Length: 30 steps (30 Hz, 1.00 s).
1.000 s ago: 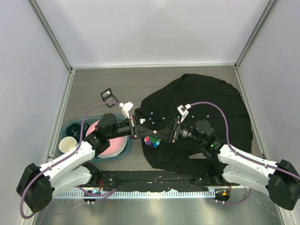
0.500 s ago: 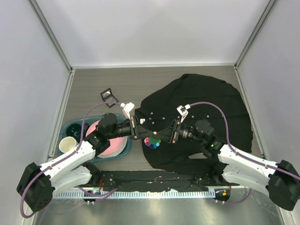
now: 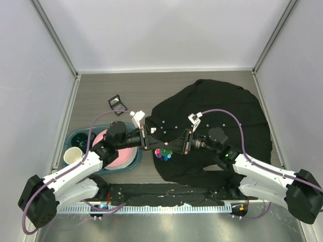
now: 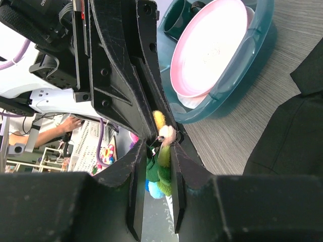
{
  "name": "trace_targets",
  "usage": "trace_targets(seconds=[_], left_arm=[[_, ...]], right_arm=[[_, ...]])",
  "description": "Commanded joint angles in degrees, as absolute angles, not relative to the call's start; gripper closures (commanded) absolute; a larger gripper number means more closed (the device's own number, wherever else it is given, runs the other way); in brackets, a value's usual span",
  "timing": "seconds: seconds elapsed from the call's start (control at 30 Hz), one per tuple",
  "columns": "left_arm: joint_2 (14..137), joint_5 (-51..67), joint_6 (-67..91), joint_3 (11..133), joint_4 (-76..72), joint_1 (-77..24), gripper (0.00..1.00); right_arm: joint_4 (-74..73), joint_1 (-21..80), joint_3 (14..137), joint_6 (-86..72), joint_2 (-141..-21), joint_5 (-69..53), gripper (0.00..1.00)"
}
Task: Remove the brooch from the garment
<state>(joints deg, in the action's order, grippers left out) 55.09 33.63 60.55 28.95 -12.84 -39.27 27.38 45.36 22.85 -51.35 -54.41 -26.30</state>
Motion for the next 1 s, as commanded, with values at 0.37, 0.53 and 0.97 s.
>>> trace_targets(seconds=[0.37,0.53,0.97], left_arm=[[55.55,34.63,57.83,31.9,-12.22,-39.37,1.0],[55.37,34.19,55.12,33.83,-8.8,-39.37,1.0],[55.11,30.85,48.08,39.55,4.74,-39.37,1.0]], right_arm=[[34.19,44.47,24.52,-52.91,-54.14,-31.73,0.69],[33.93,44.12,24.43,-53.35,-54.4,-32.17,0.65],[24.79,44.12,29.26,-50.45,-56.95,-32.34,0.53]])
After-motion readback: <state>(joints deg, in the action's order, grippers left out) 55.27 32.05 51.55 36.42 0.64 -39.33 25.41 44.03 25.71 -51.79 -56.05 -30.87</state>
